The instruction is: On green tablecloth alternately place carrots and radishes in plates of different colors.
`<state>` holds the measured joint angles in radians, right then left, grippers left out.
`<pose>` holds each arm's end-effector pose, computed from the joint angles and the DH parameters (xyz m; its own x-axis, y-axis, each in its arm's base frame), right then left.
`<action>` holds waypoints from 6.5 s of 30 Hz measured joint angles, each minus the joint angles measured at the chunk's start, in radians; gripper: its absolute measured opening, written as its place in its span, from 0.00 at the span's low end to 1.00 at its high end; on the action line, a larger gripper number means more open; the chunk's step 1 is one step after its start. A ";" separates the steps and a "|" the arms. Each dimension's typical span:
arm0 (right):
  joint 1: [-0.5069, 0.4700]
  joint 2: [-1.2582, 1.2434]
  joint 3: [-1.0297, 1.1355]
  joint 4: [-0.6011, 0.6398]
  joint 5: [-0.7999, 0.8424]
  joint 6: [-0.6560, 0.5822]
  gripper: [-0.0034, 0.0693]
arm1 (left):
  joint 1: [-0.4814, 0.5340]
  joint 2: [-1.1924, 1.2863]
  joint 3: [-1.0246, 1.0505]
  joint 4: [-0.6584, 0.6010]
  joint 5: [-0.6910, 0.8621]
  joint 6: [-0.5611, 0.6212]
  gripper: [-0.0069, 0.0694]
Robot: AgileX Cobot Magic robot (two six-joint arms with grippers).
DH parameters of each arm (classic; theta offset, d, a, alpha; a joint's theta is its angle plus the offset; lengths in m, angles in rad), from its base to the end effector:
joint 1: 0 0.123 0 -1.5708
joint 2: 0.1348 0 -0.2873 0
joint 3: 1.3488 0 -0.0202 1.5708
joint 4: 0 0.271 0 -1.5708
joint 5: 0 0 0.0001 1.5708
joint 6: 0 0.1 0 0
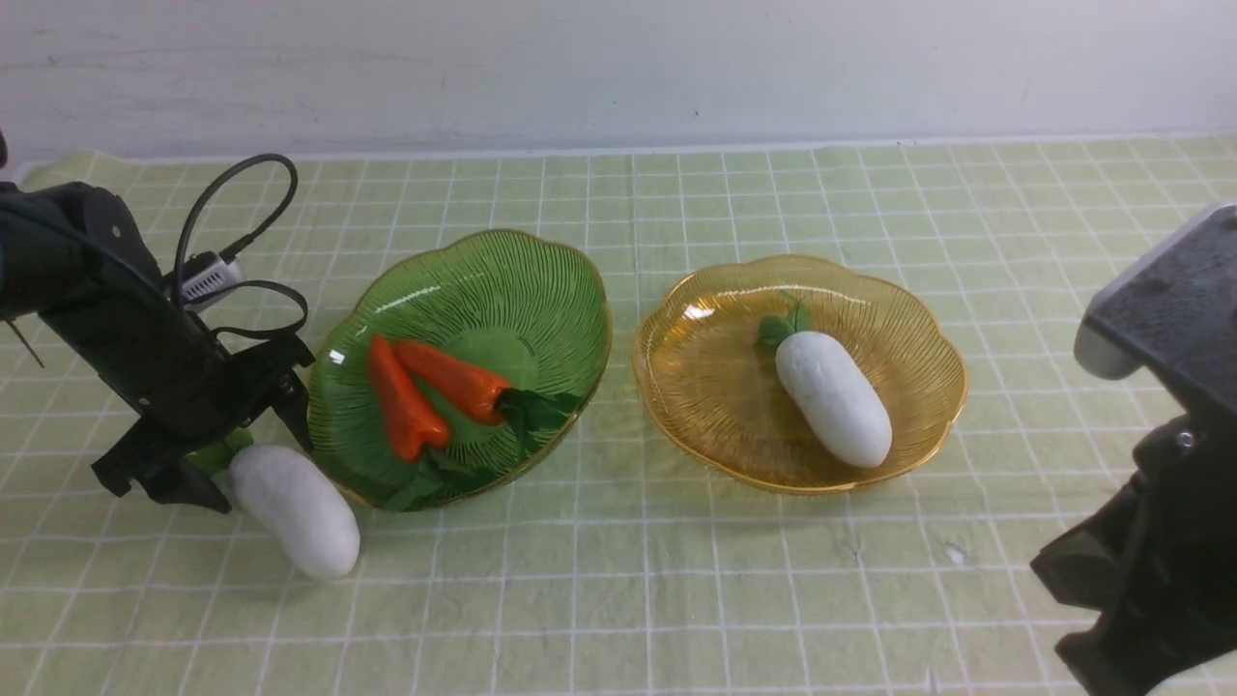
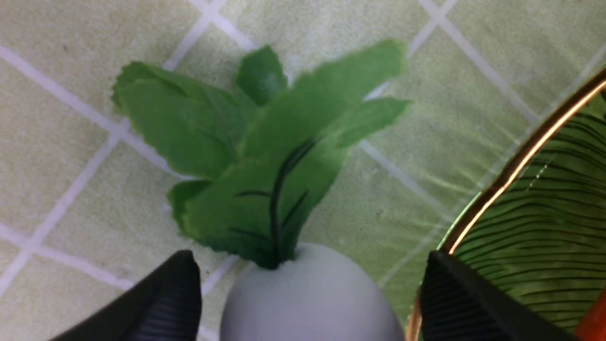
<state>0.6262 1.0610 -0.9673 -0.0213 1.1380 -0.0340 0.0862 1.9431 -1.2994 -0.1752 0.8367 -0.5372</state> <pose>0.1690 0.1198 0.3177 -0.7122 -0.5681 -0.4124 -0.6106 0.7911 -0.0353 0.3981 0.0214 0.1507 -0.7389 -0.6703 -0.0686 -0.6456 0.7334 -0.2131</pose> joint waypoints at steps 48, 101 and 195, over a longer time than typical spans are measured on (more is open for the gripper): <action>0.000 0.000 0.000 0.037 0.005 -0.007 0.03 | -0.004 -0.059 -0.208 0.131 0.326 0.196 0.67; 0.000 -0.525 0.027 -0.002 0.012 0.053 0.03 | -0.526 0.169 -0.944 -0.067 0.299 0.351 0.54; -0.658 -1.070 0.987 0.003 -0.749 0.052 0.03 | -0.526 -1.505 0.705 0.397 -0.172 0.267 0.08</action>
<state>-0.0318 -0.0091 0.0198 -0.0184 0.3887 0.0181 -0.4402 0.4384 -0.5946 0.2216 0.6643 -0.2704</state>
